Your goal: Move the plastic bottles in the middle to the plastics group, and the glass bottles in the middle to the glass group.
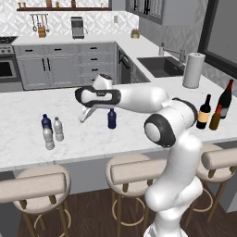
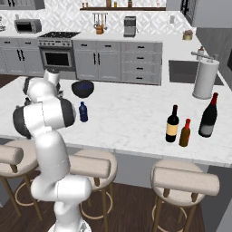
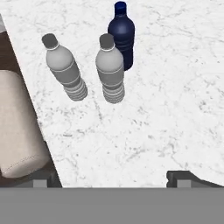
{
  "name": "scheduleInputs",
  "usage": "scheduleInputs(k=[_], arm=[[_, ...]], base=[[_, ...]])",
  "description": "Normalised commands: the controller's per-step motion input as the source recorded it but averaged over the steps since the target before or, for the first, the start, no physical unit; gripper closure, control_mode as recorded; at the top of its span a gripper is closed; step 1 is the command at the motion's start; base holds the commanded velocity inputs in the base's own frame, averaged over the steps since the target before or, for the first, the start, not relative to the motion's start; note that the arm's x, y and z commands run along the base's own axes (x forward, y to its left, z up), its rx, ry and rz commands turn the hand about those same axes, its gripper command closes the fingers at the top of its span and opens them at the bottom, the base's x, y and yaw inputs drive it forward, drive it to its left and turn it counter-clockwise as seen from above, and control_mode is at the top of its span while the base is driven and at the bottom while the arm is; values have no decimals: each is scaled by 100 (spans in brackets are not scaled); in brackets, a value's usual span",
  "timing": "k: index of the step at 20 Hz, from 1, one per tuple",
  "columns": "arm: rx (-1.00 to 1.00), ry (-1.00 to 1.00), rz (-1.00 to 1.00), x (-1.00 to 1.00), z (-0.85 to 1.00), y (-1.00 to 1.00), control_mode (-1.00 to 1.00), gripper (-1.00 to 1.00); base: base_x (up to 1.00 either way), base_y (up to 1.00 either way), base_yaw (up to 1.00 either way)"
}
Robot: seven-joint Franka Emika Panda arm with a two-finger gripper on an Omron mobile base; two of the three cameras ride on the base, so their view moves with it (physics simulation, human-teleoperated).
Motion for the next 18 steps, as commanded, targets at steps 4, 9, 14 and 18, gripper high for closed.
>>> scheduleInputs(k=[4, 9, 14, 18], arm=[[0, -1, -7, -46, 25, -98, -100, -100], [-9, 0, -14, -14, 66, -56, -100, -100], [-21, 0, -23, 0, 62, -52, -100, -100], [-15, 7, -33, 0, 5, -41, -100, -100]], base=[[0, 0, 0], [0, 0, 0], [0, 0, 0], [0, 0, 0]])
